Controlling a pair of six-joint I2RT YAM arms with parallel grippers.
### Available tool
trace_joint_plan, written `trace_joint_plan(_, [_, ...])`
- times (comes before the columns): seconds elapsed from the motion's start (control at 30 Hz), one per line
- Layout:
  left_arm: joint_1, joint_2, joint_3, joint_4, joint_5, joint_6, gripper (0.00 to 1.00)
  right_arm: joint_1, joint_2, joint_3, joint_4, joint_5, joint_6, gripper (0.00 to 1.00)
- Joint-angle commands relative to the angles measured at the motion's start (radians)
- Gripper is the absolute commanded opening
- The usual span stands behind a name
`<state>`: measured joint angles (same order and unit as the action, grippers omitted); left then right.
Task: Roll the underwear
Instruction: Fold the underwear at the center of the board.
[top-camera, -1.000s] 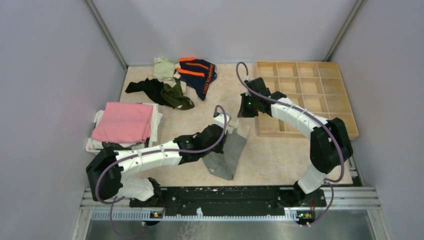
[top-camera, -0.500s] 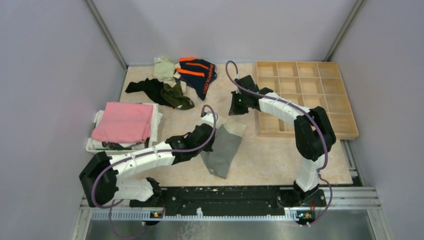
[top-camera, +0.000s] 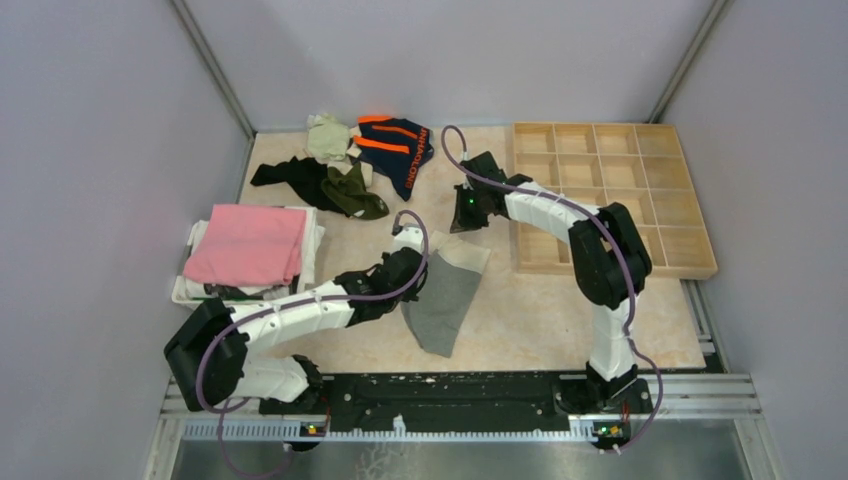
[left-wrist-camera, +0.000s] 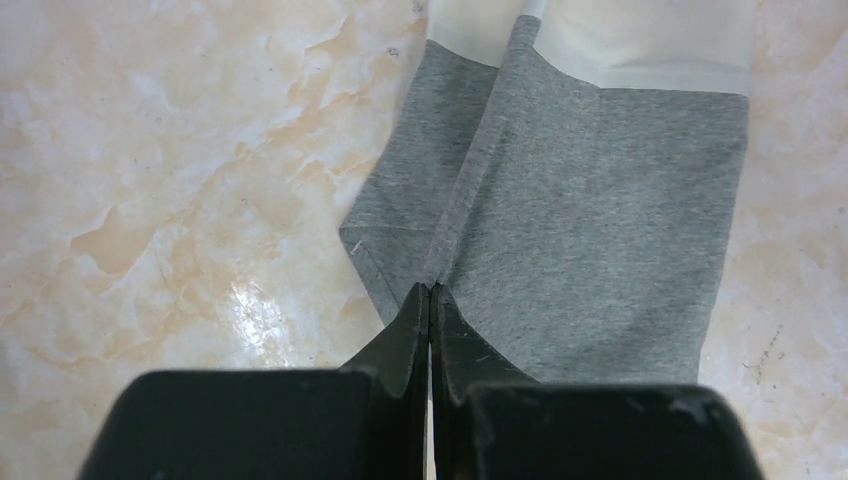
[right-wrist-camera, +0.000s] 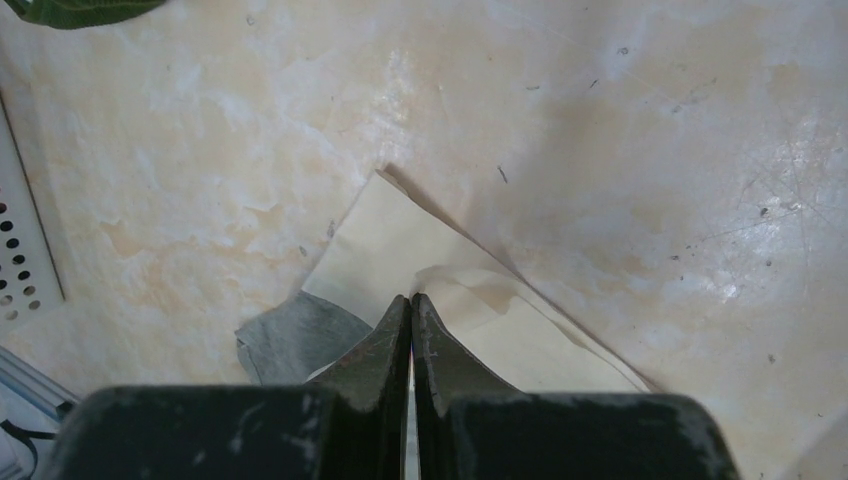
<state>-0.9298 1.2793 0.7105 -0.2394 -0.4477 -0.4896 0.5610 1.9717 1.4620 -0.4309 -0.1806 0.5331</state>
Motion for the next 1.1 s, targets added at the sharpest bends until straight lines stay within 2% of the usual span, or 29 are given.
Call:
trace_joint_plan(0.0, [0.011, 0.021, -0.020, 0.022, -0.034, -0.020, 0.00, 0.005, 0.026, 0.051, 0.037, -0.001, -0.014, 0.00])
trace_joint_plan(0.4, [0.041, 0.050, -0.038, 0.075, -0.032, -0.017, 0.00, 0.007, 0.068, 0.078, 0.057, -0.025, -0.017, 0.00])
trace_joint_plan(0.5, [0.046, 0.059, -0.044, 0.087, -0.040, -0.017, 0.00, 0.007, 0.079, 0.088, 0.073, -0.053, -0.005, 0.11])
trace_joint_plan(0.6, [0.053, 0.067, -0.050, 0.093, -0.048, -0.026, 0.02, 0.006, 0.079, 0.106, 0.080, -0.070, 0.006, 0.26])
trace_joint_plan(0.67, [0.058, 0.069, -0.049, 0.087, -0.057, -0.036, 0.08, 0.005, 0.057, 0.108, 0.077, -0.042, 0.005, 0.34])
trace_joint_plan(0.73, [0.063, 0.058, -0.044, 0.074, -0.068, -0.049, 0.19, 0.004, 0.016, 0.089, 0.077, -0.001, -0.006, 0.38])
trace_joint_plan(0.9, [0.086, -0.014, -0.049, 0.066, -0.082, -0.064, 0.48, -0.009, -0.161, -0.051, 0.139, 0.067, -0.043, 0.42])
trace_joint_plan(0.97, [0.102, -0.037, -0.057, 0.073, -0.073, -0.063, 0.56, -0.024, -0.234, -0.115, 0.154, 0.064, -0.056, 0.45])
trace_joint_plan(1.0, [0.111, -0.044, -0.062, 0.080, -0.065, -0.061, 0.59, -0.030, -0.270, -0.153, 0.164, 0.059, -0.060, 0.48])
trace_joint_plan(1.07, [0.128, -0.048, -0.076, 0.112, -0.033, -0.044, 0.64, -0.052, -0.352, -0.234, 0.189, 0.047, -0.061, 0.62])
